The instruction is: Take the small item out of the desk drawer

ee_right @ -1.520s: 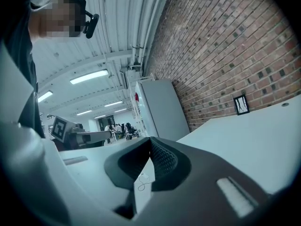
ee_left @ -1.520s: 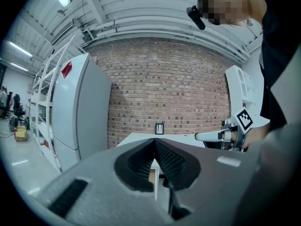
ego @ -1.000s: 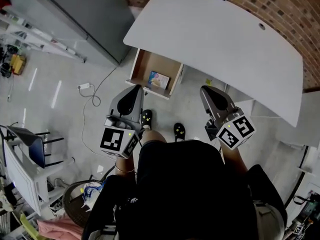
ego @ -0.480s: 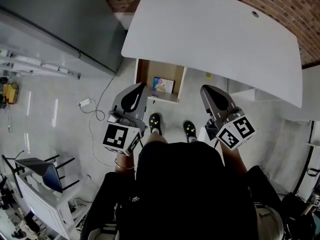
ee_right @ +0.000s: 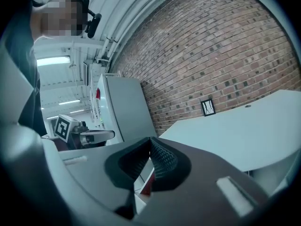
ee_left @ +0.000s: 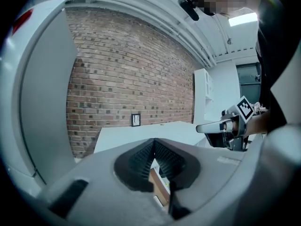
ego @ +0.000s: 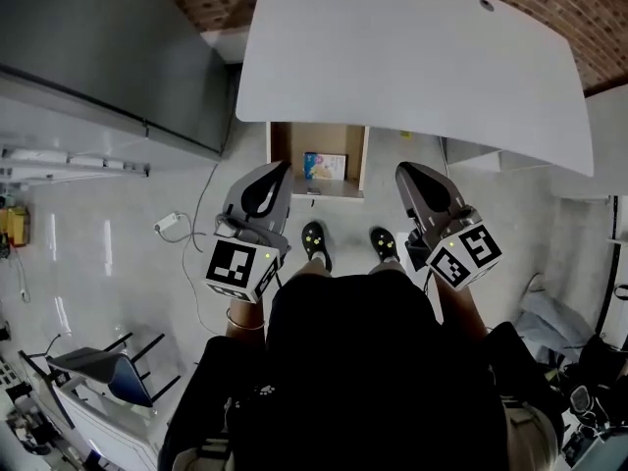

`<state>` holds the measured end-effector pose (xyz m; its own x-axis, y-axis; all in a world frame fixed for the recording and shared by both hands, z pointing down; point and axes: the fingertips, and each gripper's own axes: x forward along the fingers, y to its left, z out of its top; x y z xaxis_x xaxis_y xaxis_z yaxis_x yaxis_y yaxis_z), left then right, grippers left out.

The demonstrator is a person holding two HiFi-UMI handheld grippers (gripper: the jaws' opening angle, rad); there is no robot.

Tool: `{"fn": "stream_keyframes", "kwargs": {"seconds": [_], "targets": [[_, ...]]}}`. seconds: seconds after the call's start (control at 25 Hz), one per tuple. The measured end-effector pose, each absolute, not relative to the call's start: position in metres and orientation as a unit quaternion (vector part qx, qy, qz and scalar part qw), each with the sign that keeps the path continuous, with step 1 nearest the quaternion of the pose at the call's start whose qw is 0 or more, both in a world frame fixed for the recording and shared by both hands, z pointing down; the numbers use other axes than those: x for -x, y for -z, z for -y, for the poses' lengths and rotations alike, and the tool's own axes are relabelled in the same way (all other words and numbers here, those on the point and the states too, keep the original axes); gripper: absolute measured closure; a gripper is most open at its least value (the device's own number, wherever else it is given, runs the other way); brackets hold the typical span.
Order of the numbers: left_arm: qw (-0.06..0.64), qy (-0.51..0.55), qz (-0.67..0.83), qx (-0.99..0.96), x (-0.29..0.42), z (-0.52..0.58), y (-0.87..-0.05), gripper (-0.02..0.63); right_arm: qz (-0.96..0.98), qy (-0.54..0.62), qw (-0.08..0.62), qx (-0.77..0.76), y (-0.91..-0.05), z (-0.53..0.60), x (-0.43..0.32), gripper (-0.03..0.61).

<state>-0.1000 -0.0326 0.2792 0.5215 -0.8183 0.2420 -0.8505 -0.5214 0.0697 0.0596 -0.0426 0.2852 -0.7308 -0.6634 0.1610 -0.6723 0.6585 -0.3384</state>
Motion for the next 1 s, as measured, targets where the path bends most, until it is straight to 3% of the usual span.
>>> {"fn": "stream_keyframes", "kwargs": {"seconds": [1.0], "targets": [[0.114, -0.170, 0.385, -0.900, 0.128, 0.074, -0.385, 0.614, 0.866, -0.203, 0.071, -0.452, -0.374, 0.067, -0.020, 0.574]]}}
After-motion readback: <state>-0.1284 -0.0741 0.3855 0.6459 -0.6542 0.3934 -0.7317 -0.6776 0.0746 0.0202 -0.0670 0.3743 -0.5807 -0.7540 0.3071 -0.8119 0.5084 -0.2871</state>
